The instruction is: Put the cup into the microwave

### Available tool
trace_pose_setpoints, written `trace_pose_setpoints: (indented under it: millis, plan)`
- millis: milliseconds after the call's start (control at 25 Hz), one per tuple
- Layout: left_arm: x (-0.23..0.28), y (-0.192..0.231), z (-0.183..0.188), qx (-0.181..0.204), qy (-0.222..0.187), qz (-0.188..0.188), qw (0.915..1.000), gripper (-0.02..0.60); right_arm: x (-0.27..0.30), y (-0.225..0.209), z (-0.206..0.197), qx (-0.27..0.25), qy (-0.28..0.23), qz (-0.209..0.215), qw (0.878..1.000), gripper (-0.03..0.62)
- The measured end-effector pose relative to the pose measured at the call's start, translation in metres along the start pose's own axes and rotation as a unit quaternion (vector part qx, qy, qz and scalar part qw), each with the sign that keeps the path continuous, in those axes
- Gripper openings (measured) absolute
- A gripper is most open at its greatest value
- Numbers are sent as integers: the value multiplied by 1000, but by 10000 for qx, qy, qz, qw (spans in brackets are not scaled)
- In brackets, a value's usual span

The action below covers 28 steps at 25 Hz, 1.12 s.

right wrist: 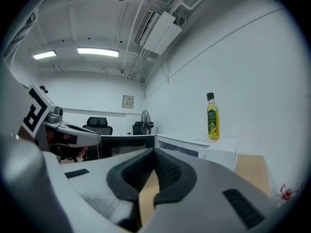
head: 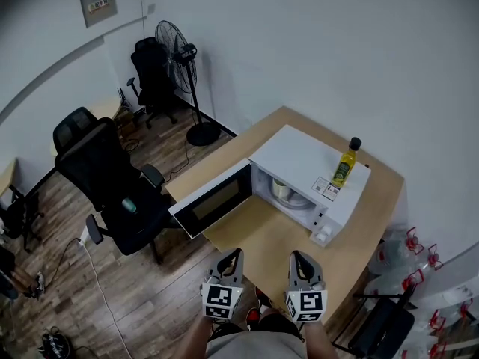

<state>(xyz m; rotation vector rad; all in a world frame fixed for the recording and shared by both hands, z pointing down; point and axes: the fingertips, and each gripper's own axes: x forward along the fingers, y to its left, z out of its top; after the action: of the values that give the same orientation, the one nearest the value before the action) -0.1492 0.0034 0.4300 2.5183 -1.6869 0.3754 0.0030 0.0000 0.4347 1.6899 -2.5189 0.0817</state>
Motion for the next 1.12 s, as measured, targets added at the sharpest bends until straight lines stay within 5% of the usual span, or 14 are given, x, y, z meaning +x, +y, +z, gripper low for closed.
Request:
trace_pose_setpoints:
  millis: [1120]
  plan:
    - [3,-12,6,-16,-104,-60,9999,25,-6,-7,5,-83,-79,1,9999,17]
